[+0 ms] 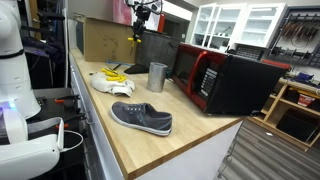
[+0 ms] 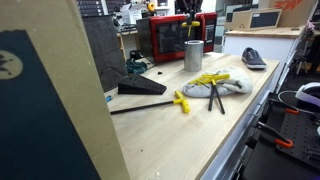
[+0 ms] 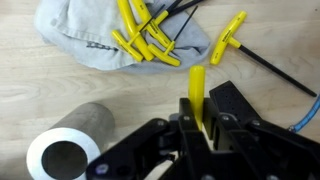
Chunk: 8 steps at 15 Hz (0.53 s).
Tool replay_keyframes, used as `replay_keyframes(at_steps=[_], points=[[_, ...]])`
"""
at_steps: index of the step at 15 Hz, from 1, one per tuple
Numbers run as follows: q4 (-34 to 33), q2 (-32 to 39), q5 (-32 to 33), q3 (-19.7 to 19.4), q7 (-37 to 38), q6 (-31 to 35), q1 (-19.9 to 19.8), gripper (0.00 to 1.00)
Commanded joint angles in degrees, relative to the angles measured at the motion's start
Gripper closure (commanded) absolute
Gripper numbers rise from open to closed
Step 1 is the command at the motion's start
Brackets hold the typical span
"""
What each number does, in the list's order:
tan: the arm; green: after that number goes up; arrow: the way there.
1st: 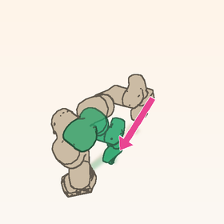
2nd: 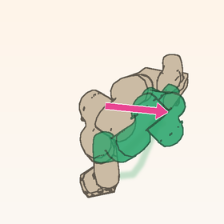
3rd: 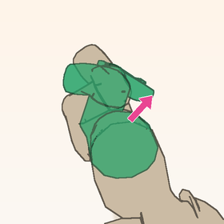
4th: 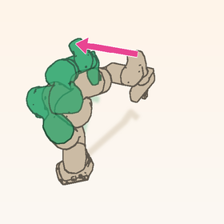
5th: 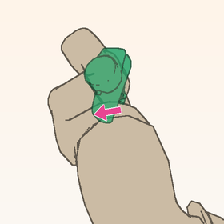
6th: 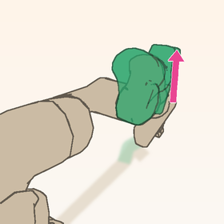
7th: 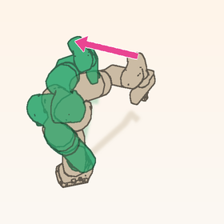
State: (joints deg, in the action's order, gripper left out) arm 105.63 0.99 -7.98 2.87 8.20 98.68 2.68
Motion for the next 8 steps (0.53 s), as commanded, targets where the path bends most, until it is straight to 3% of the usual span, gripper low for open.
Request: replay_keyframes(at_steps=[1,4,8], points=[[2.27,-1.47,-1.68,1.17,9.3,5.48,1.36,0.96],[2.68,-1.4,-1.63,2.42,16.64,10.6,2.69,0.96],[1.61,-0.54,-1.81,4.02,26.33,12.15,4.38,0.96]])
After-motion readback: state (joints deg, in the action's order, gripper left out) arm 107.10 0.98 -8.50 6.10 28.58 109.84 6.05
